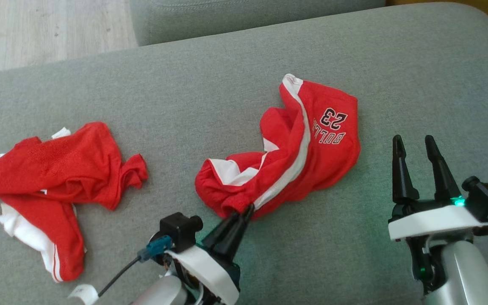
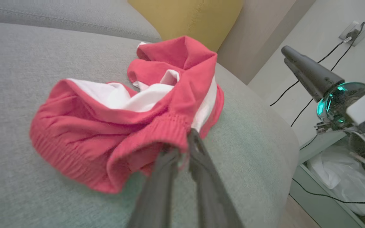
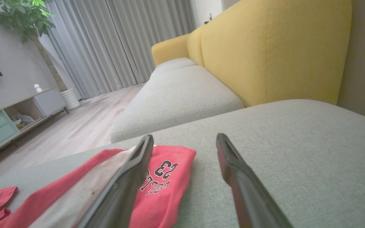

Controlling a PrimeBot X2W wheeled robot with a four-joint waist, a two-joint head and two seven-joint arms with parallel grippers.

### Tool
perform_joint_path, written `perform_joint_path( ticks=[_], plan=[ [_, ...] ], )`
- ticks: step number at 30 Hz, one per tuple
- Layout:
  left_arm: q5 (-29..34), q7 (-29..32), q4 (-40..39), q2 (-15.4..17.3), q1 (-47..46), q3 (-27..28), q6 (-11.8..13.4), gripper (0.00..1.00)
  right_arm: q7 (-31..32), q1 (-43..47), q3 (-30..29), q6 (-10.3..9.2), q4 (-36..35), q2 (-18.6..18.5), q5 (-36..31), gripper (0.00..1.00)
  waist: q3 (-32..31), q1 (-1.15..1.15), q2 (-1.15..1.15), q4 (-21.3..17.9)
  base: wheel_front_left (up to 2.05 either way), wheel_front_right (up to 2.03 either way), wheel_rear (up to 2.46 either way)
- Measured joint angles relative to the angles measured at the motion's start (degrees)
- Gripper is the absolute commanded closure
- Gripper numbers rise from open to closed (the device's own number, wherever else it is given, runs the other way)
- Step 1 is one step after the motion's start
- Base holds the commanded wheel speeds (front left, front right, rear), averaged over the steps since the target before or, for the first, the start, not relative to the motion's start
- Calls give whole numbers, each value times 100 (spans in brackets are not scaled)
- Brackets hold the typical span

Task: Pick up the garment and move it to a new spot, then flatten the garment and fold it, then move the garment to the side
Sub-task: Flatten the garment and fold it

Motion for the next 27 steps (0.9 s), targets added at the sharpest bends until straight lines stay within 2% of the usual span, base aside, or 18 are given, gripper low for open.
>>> perform_joint_path(
  ticks=[9,13,17,23,27],
  plan=[
    [76,-189,-233,56,-9,35,118,100,116,-88,8,0,-40,0,-346,0,-48,0,0,220,0,0,0],
    [76,-232,-397,118,-8,62,158,100,386,-335,0,0,-145,0,-672,0,-84,0,0,424,0,0,0],
    [127,-227,-523,171,-8,58,231,100,922,-683,-11,0,-129,-31,-1072,0,-99,0,0,634,0,0,0],
    [192,-102,-615,167,-44,-32,247,100,2086,-1756,48,0,571,-591,-1322,0,6,0,0,890,0,0,0],
    [299,-69,-603,112,-286,-142,245,100,2651,-2577,426,0,1371,-999,-1290,0,151,1,0,1042,0,0,0]
  ],
)
